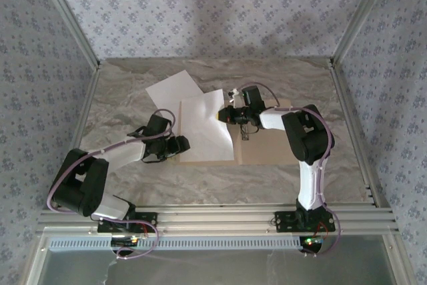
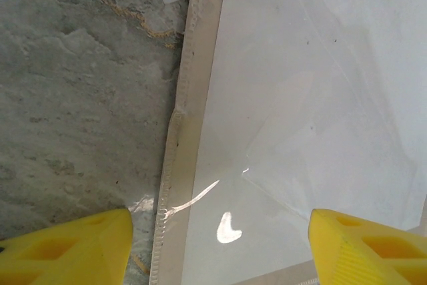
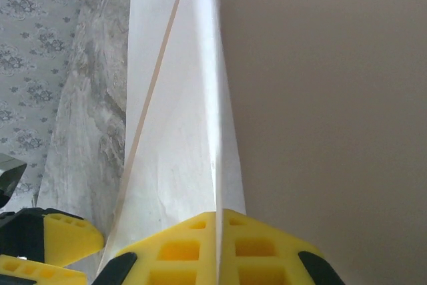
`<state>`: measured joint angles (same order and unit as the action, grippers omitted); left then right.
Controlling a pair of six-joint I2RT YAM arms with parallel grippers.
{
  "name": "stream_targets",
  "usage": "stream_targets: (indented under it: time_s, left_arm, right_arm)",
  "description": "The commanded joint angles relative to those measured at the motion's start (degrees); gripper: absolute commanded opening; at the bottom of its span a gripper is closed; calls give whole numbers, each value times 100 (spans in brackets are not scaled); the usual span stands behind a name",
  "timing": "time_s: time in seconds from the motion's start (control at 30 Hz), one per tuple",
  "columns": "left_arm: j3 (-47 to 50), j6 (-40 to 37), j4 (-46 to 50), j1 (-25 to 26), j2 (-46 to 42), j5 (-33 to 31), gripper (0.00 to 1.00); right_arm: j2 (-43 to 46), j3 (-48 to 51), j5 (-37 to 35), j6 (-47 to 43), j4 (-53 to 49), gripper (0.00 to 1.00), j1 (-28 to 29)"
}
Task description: Put the files into the folder
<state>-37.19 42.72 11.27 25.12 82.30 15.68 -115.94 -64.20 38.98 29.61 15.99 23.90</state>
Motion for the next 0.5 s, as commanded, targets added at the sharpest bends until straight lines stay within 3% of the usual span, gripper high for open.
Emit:
stream_targets:
  time_s: [0.0, 0.3, 0.47]
  left_arm:
    - [-95, -1, -72, -34, 82, 82, 71]
    - [-156, -18, -38, -34, 100, 93, 71]
    - [-288, -96, 178, -36, 51, 4, 71]
  right_arm:
    - [-56, 85, 24, 79, 7, 5, 18]
    - [78, 88, -95, -15, -269, 11, 27]
    - [214, -190, -286, -419, -1015, 30, -4]
